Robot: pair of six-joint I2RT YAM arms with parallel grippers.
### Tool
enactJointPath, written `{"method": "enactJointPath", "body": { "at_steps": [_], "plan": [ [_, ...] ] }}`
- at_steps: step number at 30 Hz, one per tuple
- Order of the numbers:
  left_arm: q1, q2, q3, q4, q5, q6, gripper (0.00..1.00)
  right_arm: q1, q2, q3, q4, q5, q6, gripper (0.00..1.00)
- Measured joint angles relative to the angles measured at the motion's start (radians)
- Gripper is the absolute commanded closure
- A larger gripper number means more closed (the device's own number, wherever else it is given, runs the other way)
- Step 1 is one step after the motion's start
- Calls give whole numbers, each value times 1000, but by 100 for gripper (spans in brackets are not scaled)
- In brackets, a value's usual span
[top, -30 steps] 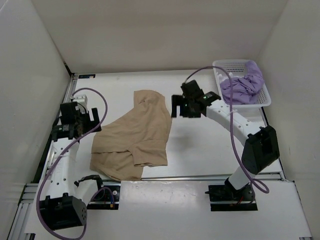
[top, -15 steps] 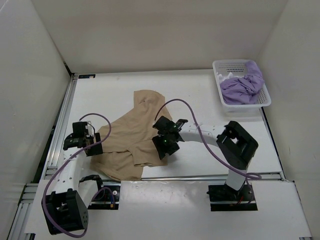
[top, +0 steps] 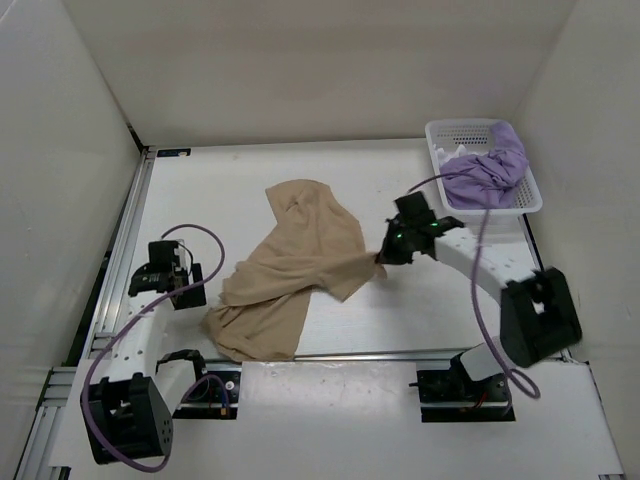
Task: Fold and stack the t-shirts
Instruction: Flatten out the tshirt
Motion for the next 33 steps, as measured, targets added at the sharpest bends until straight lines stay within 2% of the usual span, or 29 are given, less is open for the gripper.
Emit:
{"method": "enactJointPath", "body": {
  "at_steps": [3, 7, 12, 18, 20, 21, 25, 27, 28, 29, 33],
  "plan": [
    [-47, 63, 25, -2, -6, 0, 0, -140, -175, -12, 0, 71, 42, 100],
    [-164, 150, 114, -8, 5, 0, 0, -230, -322, -12, -8, 130, 66, 100],
    [-294, 225, 253, -29, 68, 0, 0, -307, -348, -12, -50, 159, 77, 100],
    [-474, 338, 372, -100, 267, 0, 0, -370, -354, -12, -80, 159, 81, 100],
    [-540, 383, 382, -111, 324, -1, 3, -370, -354, -12, -87, 159, 81, 100],
    [-574, 409, 380, -116, 341, 0, 8, -370, -354, -12, -92, 162, 80, 100],
    [-715, 504, 352, -115, 350, -1, 17, -369, -358, -12, -108, 177, 80, 100],
    [-769, 525, 322, -108, 349, -4, 38, -369, -367, -12, -117, 185, 79, 100],
    [-783, 526, 309, -105, 342, -4, 52, -369, -372, -11, -122, 189, 79, 100],
    [-787, 526, 299, -105, 330, -1, 72, -369, -378, -8, -131, 194, 79, 100],
    [-731, 518, 299, -95, 280, 0, 80, -372, -395, 27, -155, 205, 68, 100]
  ]
}}
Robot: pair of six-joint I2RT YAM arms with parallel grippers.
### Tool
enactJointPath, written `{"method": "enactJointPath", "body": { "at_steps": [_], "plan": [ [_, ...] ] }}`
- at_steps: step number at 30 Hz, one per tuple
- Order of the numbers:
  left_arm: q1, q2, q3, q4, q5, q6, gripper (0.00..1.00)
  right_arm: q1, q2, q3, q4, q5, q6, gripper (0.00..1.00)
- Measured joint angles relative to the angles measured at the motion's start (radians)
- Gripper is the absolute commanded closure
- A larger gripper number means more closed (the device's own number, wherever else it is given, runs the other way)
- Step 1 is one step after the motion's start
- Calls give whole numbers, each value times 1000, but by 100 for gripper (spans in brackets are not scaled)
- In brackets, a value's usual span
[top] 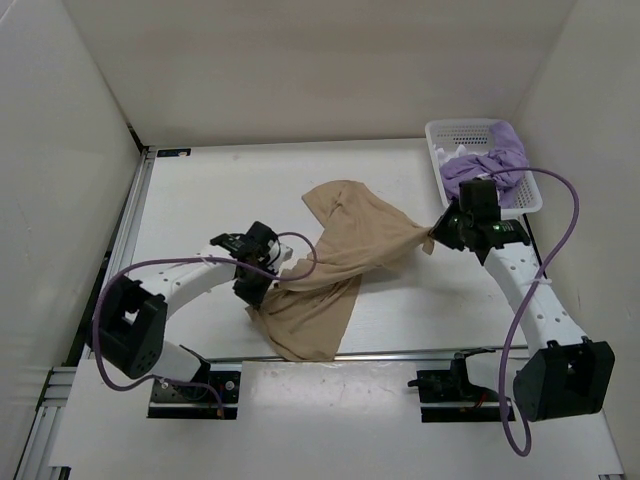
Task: Fold and stack the t-shirts
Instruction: Flatten out the tshirt
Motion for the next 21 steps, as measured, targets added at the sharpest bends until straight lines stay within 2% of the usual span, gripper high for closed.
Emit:
{"method": "enactJointPath", "body": {
  "at_steps": [4, 7, 10, 12, 15, 16, 20, 21],
  "plan": [
    [82, -42, 39, 1, -95, 0, 84, -24, -8, 97, -38, 10, -27, 100],
    [134, -103, 131, -2, -192, 0, 84, -53, -27, 215, -56, 21, -64, 100],
    [167, -155, 280, 22, -291, 1, 76, -76, -58, 347, -54, 29, -105, 100],
    [174, -193, 357, 48, -327, 1, 67, -81, -94, 401, -41, 27, -126, 100],
    [164, -283, 368, 38, -317, 2, 58, -82, -164, 401, -26, 3, -132, 100],
    [161, -315, 347, 18, -287, 1, 46, -82, -183, 382, -25, -8, -131, 100],
    [157, -415, 191, -151, -122, 2, 25, -82, -273, 236, -34, -60, -114, 100],
    [153, -434, 139, -209, -79, 1, 23, -82, -291, 195, -44, -71, -111, 100]
  ]
}}
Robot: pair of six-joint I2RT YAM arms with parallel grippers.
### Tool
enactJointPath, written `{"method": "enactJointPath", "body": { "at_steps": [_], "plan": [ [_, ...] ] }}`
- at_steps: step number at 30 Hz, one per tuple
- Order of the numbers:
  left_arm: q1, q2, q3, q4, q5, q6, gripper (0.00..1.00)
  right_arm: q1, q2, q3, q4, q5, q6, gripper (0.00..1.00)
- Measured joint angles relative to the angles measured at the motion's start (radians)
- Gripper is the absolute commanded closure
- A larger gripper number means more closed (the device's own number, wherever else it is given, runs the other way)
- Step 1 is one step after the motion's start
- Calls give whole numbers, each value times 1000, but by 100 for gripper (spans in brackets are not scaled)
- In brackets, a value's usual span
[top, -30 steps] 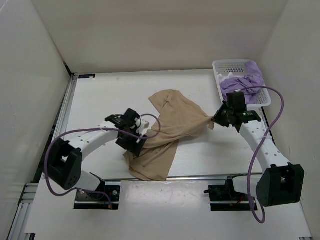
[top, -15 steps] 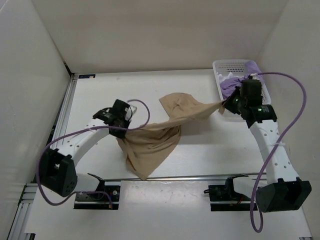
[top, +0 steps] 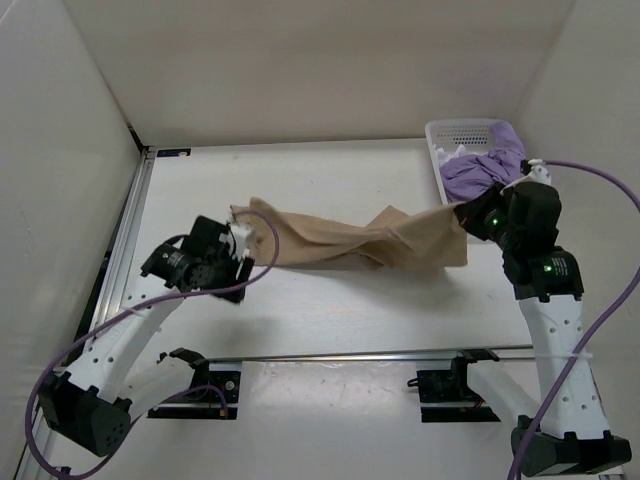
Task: Fold and stack the t-shirts
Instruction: Flatten out the tshirt
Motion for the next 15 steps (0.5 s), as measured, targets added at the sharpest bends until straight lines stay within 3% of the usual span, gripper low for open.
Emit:
{"method": "enactJointPath", "body": {
  "at_steps": [4, 6, 9, 12, 15],
  "plan": [
    [-20, -50, -151, -198, 87, -1, 16, 0, -20, -120, -42, -19, 8, 100],
    [-5, -71, -164, -192, 77, 0, 12, 0, -21, -146, -56, -19, 11, 100],
    [39, -54, -153, -56, 44, -1, 11, 0, -23, -159, -59, -19, 15, 100],
    [76, 84, -61, 57, 38, -1, 12, 0, -17, -166, -58, -19, 16, 100],
    [101, 348, 154, 141, 61, -1, 16, 0, 1, -190, -49, -19, 18, 100]
  ]
}}
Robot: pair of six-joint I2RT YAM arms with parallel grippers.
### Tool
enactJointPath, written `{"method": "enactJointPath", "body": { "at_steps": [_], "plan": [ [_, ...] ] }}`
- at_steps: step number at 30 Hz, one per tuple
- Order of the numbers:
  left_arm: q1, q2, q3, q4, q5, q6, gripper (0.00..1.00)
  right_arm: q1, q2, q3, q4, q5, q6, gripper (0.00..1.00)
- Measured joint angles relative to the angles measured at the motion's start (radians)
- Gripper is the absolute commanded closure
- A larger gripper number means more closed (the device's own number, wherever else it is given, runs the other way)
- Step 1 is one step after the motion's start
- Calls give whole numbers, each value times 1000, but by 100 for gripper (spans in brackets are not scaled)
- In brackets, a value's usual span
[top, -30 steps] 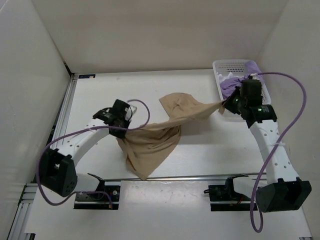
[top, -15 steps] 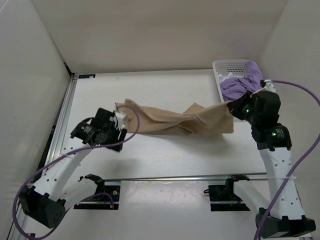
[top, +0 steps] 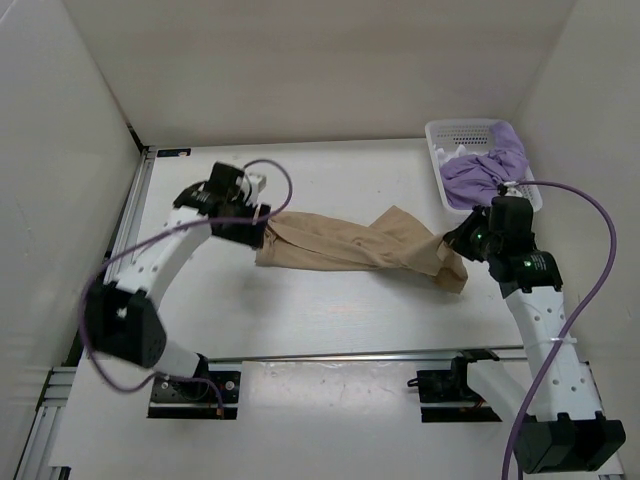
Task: Fold and stack the t-shirts
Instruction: Flatten out the tshirt
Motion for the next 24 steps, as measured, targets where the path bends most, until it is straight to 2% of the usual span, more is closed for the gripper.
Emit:
{"method": "enactJointPath", "body": {
  "at_steps": [5, 9, 14, 16, 21, 24],
  "plan": [
    [14, 377, 349, 97, 34, 0, 16, -3, 43, -49, 7, 3, 0, 100],
    [17, 576, 521, 127, 36, 0, 17, -8, 75, -53, 12, 9, 0, 100],
    [24, 705, 581, 120, 19, 0, 26, -8, 95, -53, 13, 19, -5, 100],
    [29, 740, 591, 111, 12, 1, 33, -8, 106, -53, 13, 25, -9, 100],
    [35, 757, 592, 103, 10, 0, 35, -8, 126, -53, 13, 32, -23, 100],
    [37, 756, 584, 107, 10, 0, 39, -8, 127, -53, 13, 37, -26, 100]
  ]
}}
